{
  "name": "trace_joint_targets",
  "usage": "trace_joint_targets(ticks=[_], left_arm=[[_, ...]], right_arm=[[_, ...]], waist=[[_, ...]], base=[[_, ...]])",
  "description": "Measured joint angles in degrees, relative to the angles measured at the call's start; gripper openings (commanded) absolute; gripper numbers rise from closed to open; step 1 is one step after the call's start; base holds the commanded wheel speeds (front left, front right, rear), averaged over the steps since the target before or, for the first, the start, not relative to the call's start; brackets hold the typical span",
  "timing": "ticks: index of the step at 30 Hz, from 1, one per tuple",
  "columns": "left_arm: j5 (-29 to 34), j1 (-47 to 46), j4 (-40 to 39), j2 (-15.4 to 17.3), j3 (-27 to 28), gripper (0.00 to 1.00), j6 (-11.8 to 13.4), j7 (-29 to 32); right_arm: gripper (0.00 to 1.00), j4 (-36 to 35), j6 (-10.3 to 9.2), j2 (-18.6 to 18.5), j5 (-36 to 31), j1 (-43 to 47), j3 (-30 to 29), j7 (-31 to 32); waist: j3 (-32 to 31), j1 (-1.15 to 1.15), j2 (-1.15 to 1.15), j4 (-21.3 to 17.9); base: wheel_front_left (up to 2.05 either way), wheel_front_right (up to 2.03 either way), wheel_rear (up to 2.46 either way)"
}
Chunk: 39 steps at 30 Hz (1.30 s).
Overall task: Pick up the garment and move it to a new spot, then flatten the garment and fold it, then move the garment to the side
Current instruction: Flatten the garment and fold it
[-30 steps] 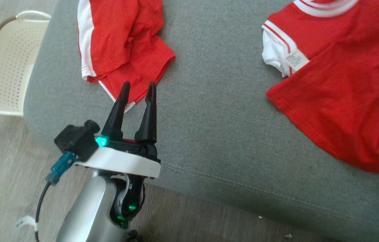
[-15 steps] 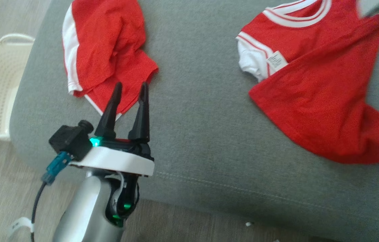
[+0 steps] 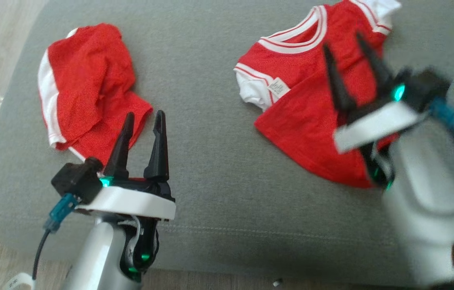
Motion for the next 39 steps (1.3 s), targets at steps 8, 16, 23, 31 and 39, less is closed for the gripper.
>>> trace_joint_targets(ticks=[8,16,23,31,39], left_arm=[[0.6,1.5,0.3,0.0,-0.2,1.0,-0.5,0.0],[1.0,2.0,0.4,0.0,-0.4,1.0,-0.5,0.0],[0.9,1.9,0.4,0.0,-1.5,1.0,-0.4,0.0],[-0.1,1.7,0.4,0.0,-2.5,1.0,-0.2,0.0],[-0.7,0.3,0.1,0.0,-3.9,1.0,0.3,0.0]], right_arm=[[1.0,-9.8,0.0,1.7,-5.2,14.1,-1.3,0.7],[1.0,-13.6,0.0,3.9,-8.9,17.8,-3.5,2.2],[1.0,-9.5,0.0,4.3,-10.4,17.6,0.6,4.8],[1.0,0.0,0.0,4.0,-11.6,14.6,1.4,7.2],[1.0,7.7,0.0,3.8,-15.7,9.2,-3.9,6.9]], waist=[[-0.8,0.0,0.0,-1.3],[-0.3,0.0,0.0,-0.4],[1.0,0.0,0.0,2.1],[3.3,0.0,0.0,5.7],[6.3,0.0,0.0,9.7]], base=[[0.0,0.0,0.0],[0.0,0.0,0.0],[0.0,0.0,0.0],[0.0,0.0,0.0],[0.0,0.0,0.0]])
